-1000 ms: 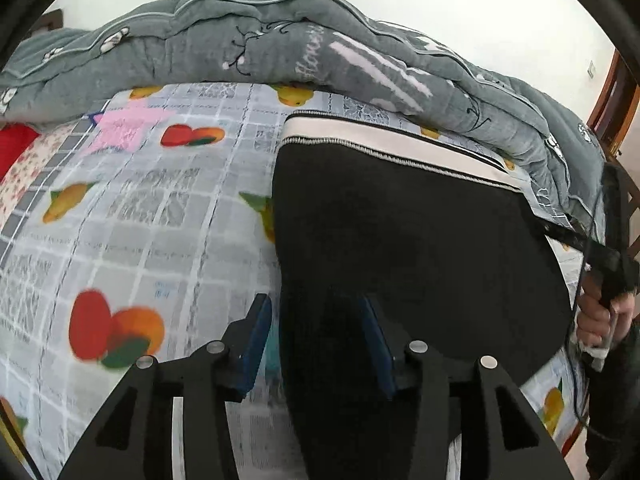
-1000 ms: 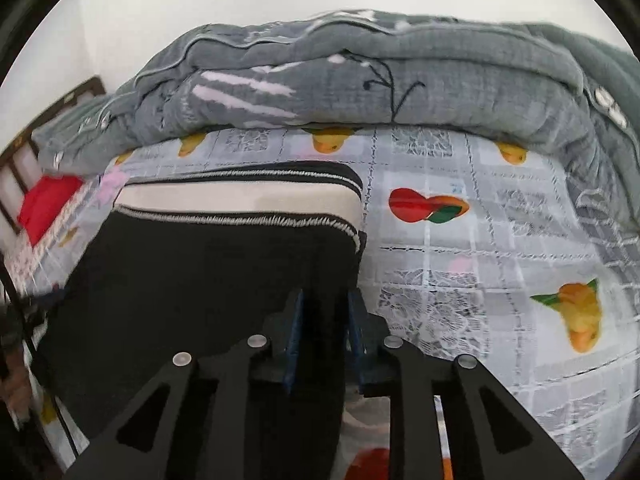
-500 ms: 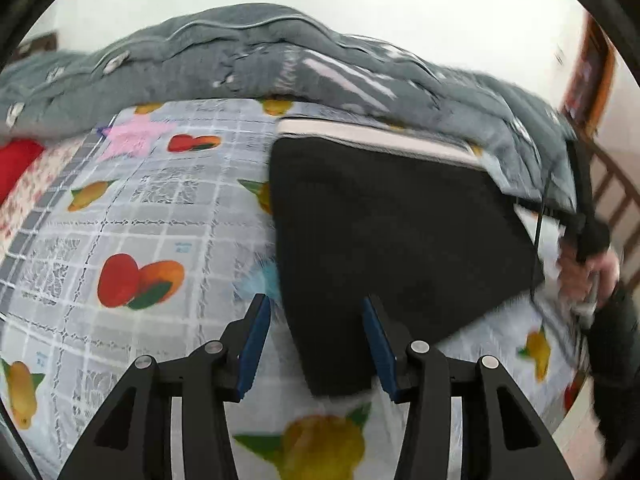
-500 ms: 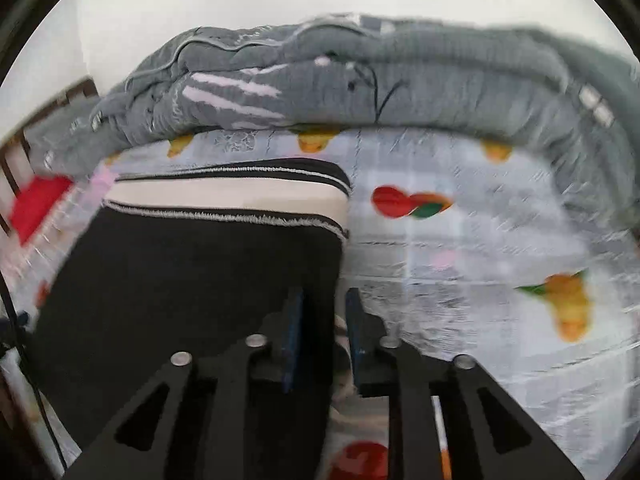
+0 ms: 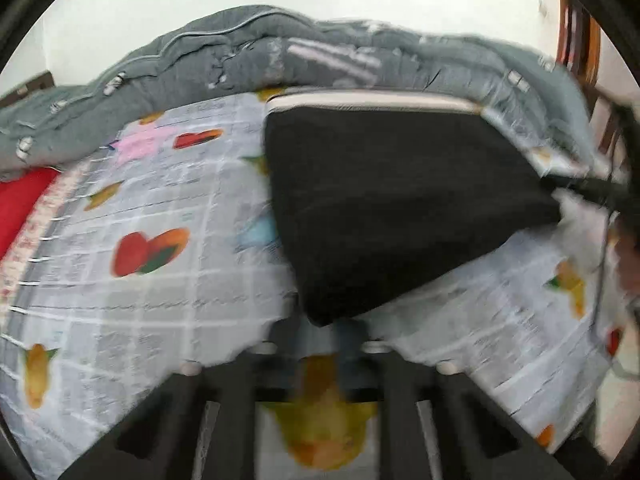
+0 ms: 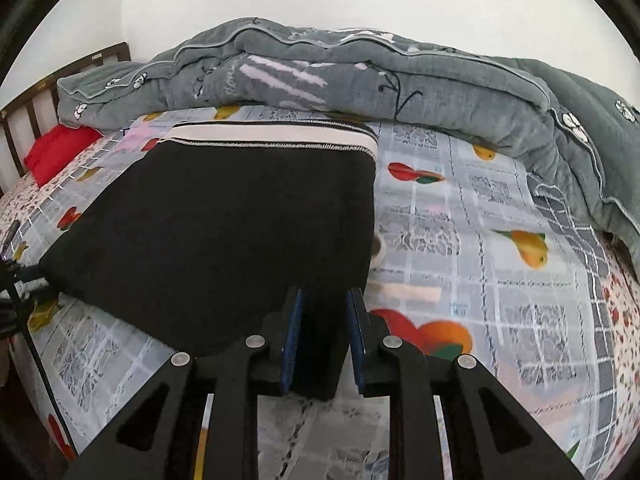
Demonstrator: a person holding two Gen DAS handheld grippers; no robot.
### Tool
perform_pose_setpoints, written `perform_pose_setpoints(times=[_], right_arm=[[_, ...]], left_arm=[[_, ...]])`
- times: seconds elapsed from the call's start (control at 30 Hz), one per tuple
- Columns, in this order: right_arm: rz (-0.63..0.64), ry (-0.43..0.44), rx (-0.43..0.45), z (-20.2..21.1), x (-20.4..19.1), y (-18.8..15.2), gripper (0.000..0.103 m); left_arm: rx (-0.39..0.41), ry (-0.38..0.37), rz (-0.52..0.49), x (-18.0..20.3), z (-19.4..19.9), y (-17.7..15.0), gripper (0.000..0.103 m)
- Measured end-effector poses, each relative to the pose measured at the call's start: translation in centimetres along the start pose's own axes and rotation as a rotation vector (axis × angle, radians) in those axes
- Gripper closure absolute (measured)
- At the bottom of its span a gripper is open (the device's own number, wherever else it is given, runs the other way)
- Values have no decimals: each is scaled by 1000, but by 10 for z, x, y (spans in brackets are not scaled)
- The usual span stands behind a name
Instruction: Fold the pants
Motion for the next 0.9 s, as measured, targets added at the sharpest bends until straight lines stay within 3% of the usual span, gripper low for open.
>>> perform_pose_setpoints(times=[0.07,0.17,0.23,0.4,0.53,0.73,0.8,0.9], right_arm=[[-10,-2,6,0,-1,-4,81],[-3,-10,-6,-6,-2,-11,77],[1,-14,-23,-11,-3,-16,77],[-11,-5,-1,3,-2,-13,77],[-4,-9,46,13,-4,-5,76],[-30,-10,100,7,-8,8,75],[-23,-32,115,0,-11,10,69],[-55,-45,77,-16,-10,7,69]], left_arm=[[41,20,15,2,3,1,94],[-61,62,35,0,-16,-14,94],[-55,49,76,-3,-12,-19,94],[-46,105,117,-18,12,-28,94],[-8,131,118,-21,30,-18,76],[67,162,98,-2,20,38,55],[84,194,79,9,4,52,55],[39,234,33,25,-20,51,55]])
Point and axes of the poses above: each gripper's, at about its wrist camera, not at the fingertips, and z roughly against the way its jaws point, x to its right, y to its top, the point moved 2 cm from there along -z, roughly the way its jaws point, and after that the axes turned 10 degrees about y, right-handed, at the moved point
